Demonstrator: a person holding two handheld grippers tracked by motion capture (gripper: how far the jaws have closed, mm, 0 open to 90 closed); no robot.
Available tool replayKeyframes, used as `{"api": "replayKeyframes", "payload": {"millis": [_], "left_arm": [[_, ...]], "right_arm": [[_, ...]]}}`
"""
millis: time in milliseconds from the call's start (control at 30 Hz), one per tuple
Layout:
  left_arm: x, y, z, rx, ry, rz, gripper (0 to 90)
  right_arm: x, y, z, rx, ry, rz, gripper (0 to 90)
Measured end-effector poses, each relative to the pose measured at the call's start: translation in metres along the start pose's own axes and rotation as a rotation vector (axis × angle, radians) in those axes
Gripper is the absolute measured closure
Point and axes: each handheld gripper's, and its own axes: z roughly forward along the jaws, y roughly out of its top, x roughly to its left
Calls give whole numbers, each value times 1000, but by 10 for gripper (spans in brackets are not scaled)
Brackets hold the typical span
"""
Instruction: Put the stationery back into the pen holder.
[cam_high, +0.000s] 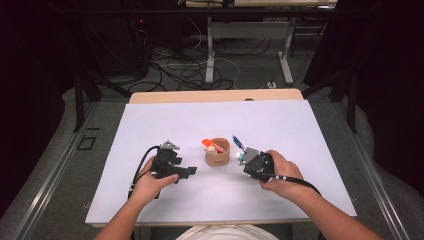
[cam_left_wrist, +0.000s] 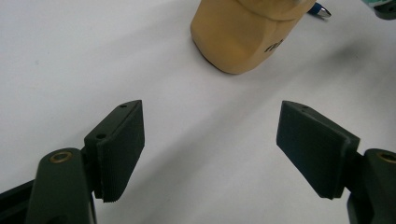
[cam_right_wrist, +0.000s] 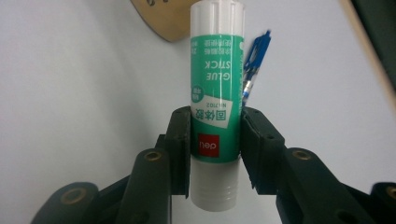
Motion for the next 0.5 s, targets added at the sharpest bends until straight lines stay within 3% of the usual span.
{"api": "replayKeyframes", "payload": {"millis": [133, 267, 300, 500], "left_arm": [[-1, 0, 0, 1, -1, 5, 241], [-3, 1, 0, 8, -6, 28, 246], [-4, 1, 0, 11, -3, 34, 248], [-4, 2, -1, 14, -6, 66, 255]], "right_arm": [[3, 2, -3, -29, -41, -177, 657], [6, 3, -6, -43, -93, -310, 656], [7, 2, -4, -74, -115, -340, 656], [13, 4, -7, -103, -180, -577, 656]]}}
